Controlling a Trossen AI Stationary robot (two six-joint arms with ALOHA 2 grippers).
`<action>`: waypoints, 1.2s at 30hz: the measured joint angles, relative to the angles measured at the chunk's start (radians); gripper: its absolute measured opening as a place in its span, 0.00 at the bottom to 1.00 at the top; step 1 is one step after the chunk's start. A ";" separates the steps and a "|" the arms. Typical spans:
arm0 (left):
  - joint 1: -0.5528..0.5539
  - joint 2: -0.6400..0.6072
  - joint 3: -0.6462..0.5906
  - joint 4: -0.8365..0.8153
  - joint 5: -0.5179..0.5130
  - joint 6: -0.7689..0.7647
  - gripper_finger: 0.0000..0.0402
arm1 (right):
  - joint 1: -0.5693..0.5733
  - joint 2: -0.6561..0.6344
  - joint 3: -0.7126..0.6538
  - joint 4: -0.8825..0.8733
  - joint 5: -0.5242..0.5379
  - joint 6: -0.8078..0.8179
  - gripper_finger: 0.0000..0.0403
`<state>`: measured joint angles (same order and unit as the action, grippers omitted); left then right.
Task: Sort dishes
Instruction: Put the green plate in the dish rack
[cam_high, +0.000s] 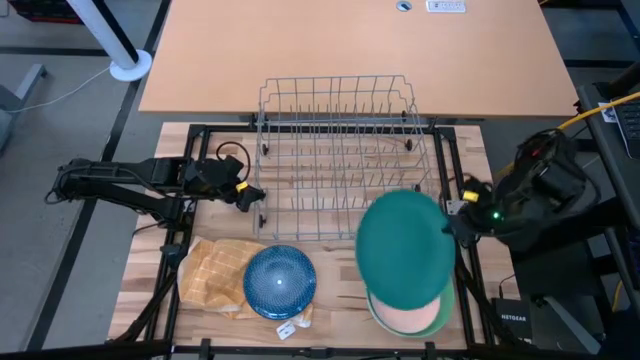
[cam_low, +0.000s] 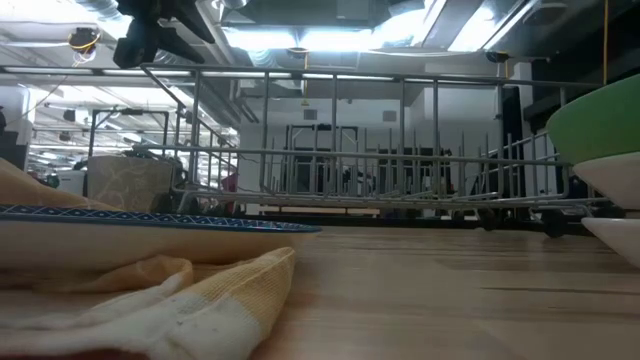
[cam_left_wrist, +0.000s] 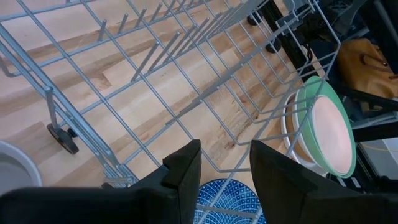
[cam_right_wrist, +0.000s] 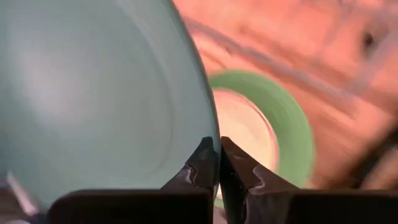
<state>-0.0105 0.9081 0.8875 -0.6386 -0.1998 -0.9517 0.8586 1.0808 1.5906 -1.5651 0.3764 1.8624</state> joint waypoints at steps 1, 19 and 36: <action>0.000 0.000 0.000 0.000 -0.004 0.008 0.32 | -0.014 0.003 0.020 0.001 0.032 -0.004 0.02; 0.000 0.000 0.000 0.000 -0.075 0.023 0.32 | -0.654 0.005 0.079 -0.008 0.287 -0.394 0.02; 0.000 0.000 0.000 0.000 -0.156 0.087 0.32 | -1.330 0.331 0.416 -0.004 0.671 -0.986 0.02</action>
<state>-0.0105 0.9077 0.8875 -0.6384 -0.3561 -0.8643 -0.4713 1.4120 2.0066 -1.5696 1.0473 0.8760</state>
